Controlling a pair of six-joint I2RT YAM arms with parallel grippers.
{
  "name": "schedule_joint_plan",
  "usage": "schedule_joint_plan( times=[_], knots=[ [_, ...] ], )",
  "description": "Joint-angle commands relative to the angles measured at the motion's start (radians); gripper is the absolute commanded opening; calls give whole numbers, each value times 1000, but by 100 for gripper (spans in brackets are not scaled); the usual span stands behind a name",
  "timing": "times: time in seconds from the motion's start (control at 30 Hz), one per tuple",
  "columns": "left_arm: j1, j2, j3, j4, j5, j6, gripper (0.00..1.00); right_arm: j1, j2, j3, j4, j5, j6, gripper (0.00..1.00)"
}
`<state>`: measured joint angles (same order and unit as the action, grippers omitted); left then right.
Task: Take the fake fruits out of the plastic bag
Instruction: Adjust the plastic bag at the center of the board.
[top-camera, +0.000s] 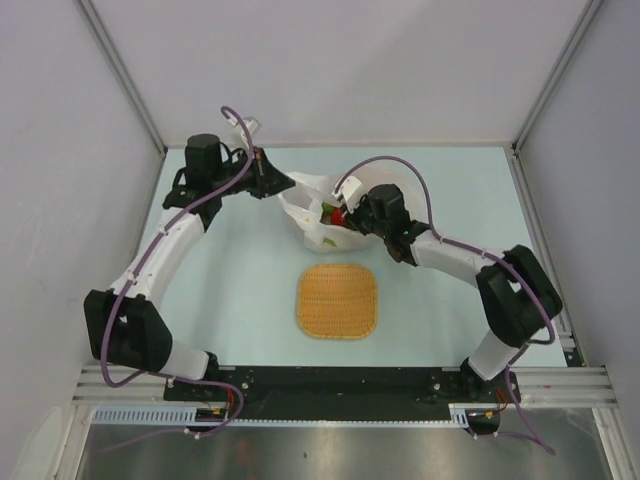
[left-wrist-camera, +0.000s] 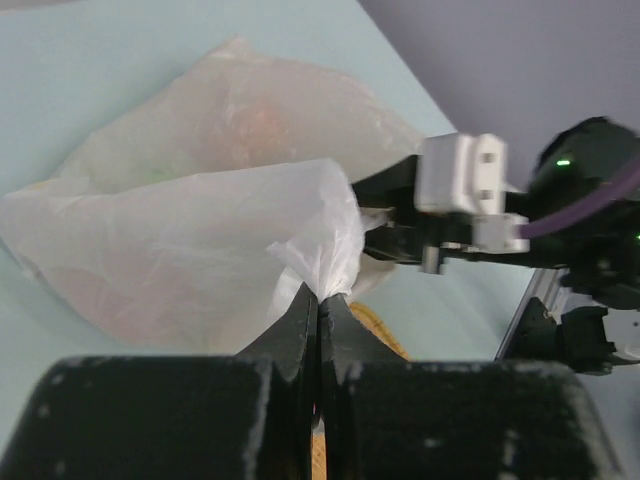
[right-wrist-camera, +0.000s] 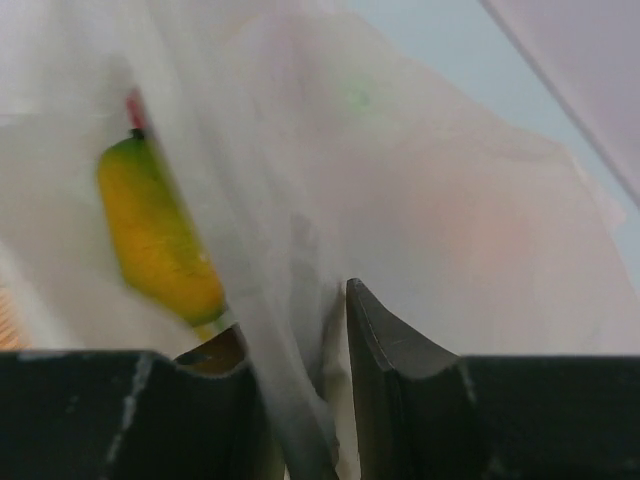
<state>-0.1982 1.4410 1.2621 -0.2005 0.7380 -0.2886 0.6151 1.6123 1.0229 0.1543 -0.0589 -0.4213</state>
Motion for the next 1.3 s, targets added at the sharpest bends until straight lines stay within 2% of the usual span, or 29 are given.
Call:
schedule_joint_plan(
  times=[0.0, 0.07, 0.13, 0.23, 0.3, 0.33, 0.37, 0.47, 0.57, 0.63, 0.77, 0.9, 1.0, 1.1, 1.13, 1.27],
  knots=[
    [-1, -82, 81, 88, 67, -61, 0, -31, 119, 159, 312, 184, -132, 30],
    [-1, -106, 111, 93, 58, -64, 0, -58, 185, 265, 324, 256, -145, 29],
    [0, -123, 108, 127, 55, -58, 0, -78, 218, 414, 228, 254, -123, 30],
    [-1, -148, 71, 147, 57, -50, 0, -86, 209, 436, 86, 258, -81, 30],
    [-1, -181, 1, 157, 43, -57, 0, -72, 160, 396, -75, 196, -45, 33],
    [0, -194, -32, 167, 44, -55, 0, -63, 134, 300, -105, 113, -39, 38],
    [-1, -220, -105, 180, 41, -55, 0, -52, 74, 249, -125, 78, -56, 41],
    [-4, -235, -202, 255, 2, -104, 0, -3, -23, 65, -190, 15, -105, 47],
    [-4, -240, -219, 251, -14, -118, 0, 12, -83, -44, -235, -27, -36, 47],
    [-6, -223, -202, 213, -5, -74, 0, 28, -112, -87, -266, -54, -1, 48],
    [-4, -200, -202, 177, -25, -37, 0, 43, -215, -213, -182, -64, 44, 50],
    [-4, -206, -173, 92, 4, 21, 1, 28, -229, -210, -102, -4, 111, 52],
    [-6, -208, -205, 41, 32, 51, 0, 23, -187, -195, -50, 20, 18, 52],
    [-4, -238, -255, 16, 53, 71, 0, -46, -119, -161, 112, 149, -39, 51],
    [-6, -264, -273, 19, 58, 84, 0, -111, -97, -133, 137, 151, -40, 51],
    [-4, -289, -316, 56, 34, 88, 0, -241, -11, 15, 174, 235, -5, 50]
  ],
)
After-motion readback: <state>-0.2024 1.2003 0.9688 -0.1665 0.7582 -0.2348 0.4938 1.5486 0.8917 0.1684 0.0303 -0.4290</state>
